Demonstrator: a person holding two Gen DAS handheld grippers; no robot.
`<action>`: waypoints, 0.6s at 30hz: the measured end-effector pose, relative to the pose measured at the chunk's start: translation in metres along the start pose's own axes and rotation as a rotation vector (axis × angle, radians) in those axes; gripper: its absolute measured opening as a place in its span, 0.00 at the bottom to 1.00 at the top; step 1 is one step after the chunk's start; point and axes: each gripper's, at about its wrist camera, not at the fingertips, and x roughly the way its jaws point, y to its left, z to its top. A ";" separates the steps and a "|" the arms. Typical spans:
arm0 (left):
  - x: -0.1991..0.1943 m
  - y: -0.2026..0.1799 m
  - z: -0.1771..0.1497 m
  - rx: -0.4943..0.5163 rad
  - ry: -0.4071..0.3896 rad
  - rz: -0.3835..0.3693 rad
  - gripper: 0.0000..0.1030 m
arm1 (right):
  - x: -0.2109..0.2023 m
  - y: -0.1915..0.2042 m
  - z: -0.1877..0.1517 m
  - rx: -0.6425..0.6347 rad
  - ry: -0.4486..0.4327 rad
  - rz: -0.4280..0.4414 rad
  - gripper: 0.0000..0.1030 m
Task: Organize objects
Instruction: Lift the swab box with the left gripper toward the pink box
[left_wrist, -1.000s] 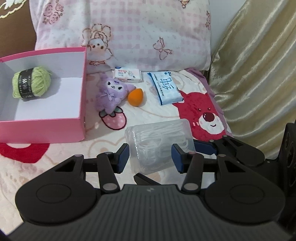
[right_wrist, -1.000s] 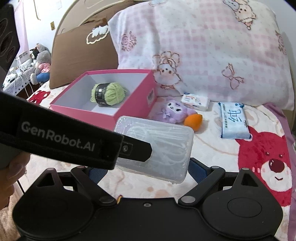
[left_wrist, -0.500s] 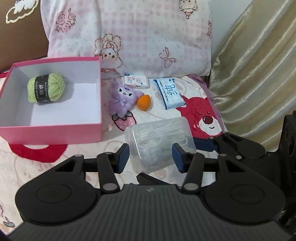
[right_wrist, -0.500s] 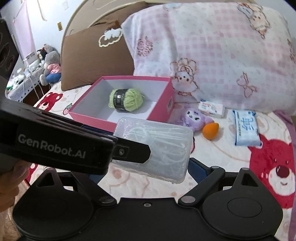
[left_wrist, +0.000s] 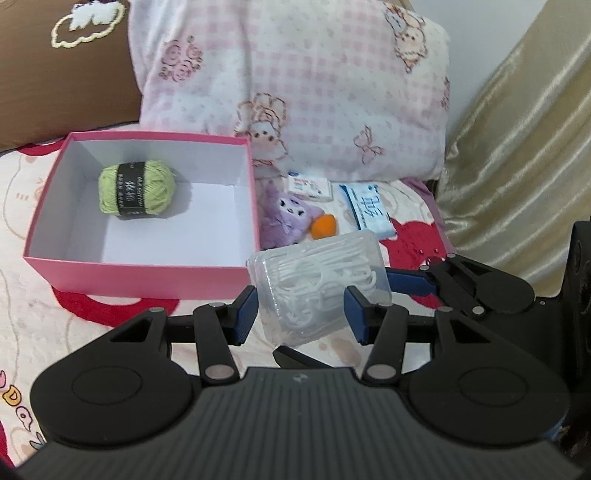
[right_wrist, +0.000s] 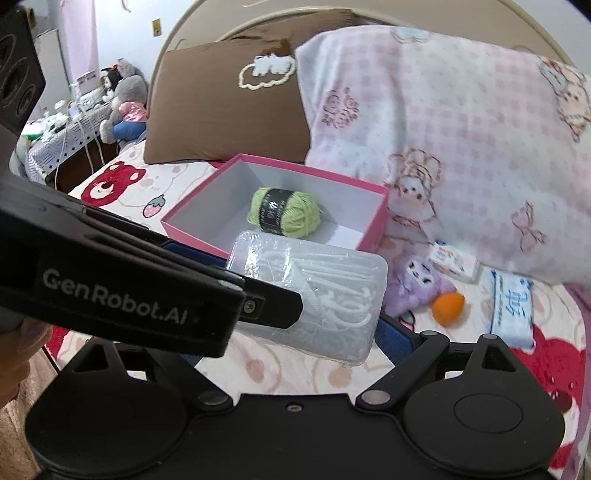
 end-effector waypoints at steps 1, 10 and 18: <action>-0.002 0.005 0.002 -0.012 -0.005 0.001 0.48 | 0.002 0.003 0.003 -0.019 -0.004 -0.001 0.92; -0.007 0.052 0.014 -0.097 -0.036 0.005 0.48 | 0.030 0.022 0.037 -0.096 0.022 0.037 0.92; 0.007 0.097 0.028 -0.162 -0.049 -0.007 0.47 | 0.068 0.020 0.057 -0.109 0.006 0.107 0.92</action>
